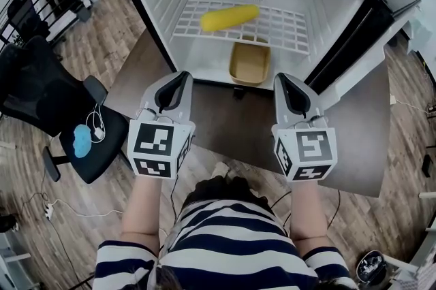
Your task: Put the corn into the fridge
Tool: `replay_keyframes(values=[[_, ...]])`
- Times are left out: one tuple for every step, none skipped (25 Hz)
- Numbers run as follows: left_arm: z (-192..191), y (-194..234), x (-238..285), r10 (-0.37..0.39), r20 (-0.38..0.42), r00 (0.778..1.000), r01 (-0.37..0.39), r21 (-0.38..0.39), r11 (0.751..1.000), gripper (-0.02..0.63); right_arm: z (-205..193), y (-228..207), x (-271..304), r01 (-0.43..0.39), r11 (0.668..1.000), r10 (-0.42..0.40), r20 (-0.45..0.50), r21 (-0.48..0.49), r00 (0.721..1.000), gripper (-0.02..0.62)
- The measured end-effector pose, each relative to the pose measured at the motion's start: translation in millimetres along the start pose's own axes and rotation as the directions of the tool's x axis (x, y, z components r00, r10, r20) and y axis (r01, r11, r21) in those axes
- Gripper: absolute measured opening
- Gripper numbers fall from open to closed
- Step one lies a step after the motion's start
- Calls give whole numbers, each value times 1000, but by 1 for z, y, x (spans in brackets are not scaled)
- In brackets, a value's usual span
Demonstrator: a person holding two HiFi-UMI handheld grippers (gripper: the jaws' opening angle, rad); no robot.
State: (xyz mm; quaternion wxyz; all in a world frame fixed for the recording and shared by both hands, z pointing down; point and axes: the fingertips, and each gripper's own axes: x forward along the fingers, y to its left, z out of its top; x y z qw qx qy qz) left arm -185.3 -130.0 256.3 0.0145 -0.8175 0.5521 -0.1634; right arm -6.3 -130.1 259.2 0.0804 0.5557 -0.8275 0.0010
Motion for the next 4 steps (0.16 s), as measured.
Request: replay_keyframes(values=[[-1, 0, 0, -1, -2, 1000, 1, -2, 1000, 0, -1, 0, 1, -1, 1000, 1, -1, 0, 1000, -8], [-3, 0, 1, -3, -4, 1000, 3, -4, 1000, 0, -2, 1, 1, -2, 1000, 2, -3, 1, 1000, -8], [-4, 0, 1, -5, -6, 1000, 5, -7, 1000, 0, -3, 1, 2, -3, 1000, 3, -5, 2, 1000, -8], [-6, 0, 1, -8, -9, 1000, 8, -10, 1000, 0, -4, 2, 3, -5, 1000, 5, -7, 3, 1000, -8]])
